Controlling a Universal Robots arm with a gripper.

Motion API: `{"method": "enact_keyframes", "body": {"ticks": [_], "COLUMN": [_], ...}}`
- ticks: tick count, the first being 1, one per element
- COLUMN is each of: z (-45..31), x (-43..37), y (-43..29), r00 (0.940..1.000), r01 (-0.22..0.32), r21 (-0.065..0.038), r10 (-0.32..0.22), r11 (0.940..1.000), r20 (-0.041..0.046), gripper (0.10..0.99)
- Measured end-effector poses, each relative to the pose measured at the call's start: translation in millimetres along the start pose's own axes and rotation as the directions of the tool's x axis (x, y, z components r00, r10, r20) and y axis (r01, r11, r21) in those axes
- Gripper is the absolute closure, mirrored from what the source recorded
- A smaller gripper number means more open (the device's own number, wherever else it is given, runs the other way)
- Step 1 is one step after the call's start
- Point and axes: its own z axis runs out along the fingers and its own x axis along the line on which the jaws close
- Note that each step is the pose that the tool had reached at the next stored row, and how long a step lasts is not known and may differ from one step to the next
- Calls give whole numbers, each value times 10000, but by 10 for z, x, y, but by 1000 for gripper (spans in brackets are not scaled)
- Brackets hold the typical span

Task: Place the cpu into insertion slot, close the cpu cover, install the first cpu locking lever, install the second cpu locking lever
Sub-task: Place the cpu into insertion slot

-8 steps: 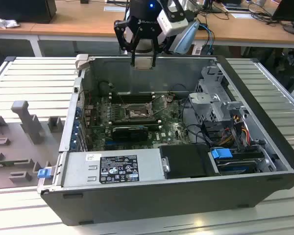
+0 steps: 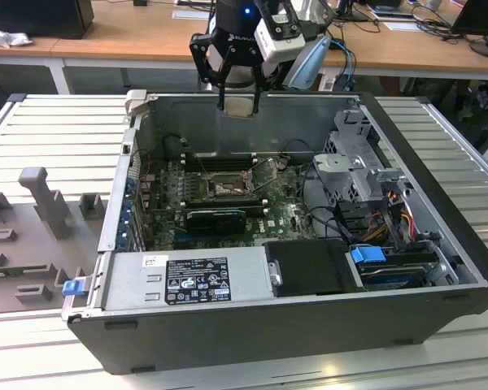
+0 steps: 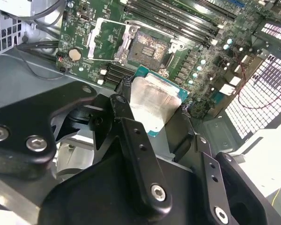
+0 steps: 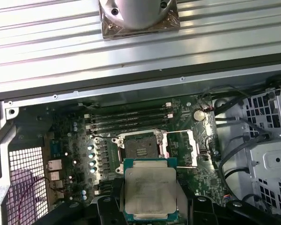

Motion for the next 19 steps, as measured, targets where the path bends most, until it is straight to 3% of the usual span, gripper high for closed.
{"method": "enact_keyframes", "body": {"ticks": [6,19], "z": [6,11], "x": [0,0], "y": [-1,-1], "r00": [9999,9945], "r01": [-105,-1045], "r21": [-1,-21], "r10": [105,1046], "r11": [9999,9945], "r20": [9,92], "gripper": [553,553]}}
